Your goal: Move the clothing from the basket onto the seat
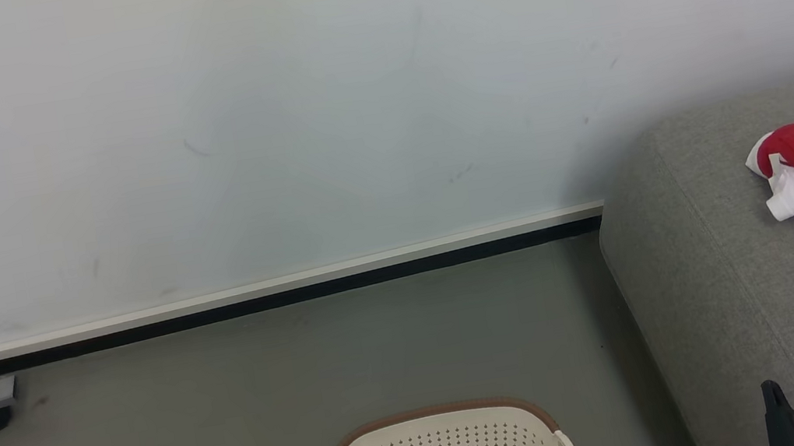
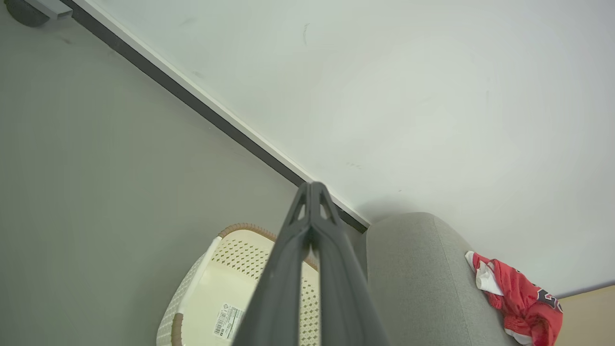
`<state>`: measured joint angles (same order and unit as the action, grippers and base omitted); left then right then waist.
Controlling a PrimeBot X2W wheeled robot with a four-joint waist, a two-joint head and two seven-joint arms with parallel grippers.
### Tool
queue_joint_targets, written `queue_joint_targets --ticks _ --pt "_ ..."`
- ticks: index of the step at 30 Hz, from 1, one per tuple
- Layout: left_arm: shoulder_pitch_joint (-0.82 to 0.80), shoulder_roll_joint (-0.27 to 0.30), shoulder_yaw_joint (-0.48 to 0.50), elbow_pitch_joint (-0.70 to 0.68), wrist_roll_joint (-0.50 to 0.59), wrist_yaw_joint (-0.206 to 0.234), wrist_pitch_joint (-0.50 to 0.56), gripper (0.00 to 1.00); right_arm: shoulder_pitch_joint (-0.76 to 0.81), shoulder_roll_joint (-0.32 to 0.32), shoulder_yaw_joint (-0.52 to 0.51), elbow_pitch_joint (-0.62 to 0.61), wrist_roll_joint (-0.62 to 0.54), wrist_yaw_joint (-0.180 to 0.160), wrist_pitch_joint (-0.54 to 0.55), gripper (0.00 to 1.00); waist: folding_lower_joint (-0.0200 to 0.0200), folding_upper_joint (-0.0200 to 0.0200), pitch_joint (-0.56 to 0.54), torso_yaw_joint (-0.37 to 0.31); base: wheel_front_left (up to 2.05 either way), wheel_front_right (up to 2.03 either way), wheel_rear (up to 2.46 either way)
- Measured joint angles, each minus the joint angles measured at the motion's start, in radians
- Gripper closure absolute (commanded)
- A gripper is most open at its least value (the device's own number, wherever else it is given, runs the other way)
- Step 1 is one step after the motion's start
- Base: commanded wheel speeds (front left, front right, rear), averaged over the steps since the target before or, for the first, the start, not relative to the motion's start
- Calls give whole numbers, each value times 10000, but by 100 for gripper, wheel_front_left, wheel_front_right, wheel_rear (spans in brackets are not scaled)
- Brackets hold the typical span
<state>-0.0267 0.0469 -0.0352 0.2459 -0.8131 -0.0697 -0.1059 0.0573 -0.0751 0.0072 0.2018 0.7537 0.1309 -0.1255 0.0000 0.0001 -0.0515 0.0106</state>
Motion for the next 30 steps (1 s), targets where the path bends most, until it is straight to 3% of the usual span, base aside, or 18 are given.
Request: queue_joint_targets --ticks 30 --pt "-421 4 36 63 -3430 -255 838 100 2 -79 -777 -531 3931 -4 836 100 0 0 184 -37 0 0 0"
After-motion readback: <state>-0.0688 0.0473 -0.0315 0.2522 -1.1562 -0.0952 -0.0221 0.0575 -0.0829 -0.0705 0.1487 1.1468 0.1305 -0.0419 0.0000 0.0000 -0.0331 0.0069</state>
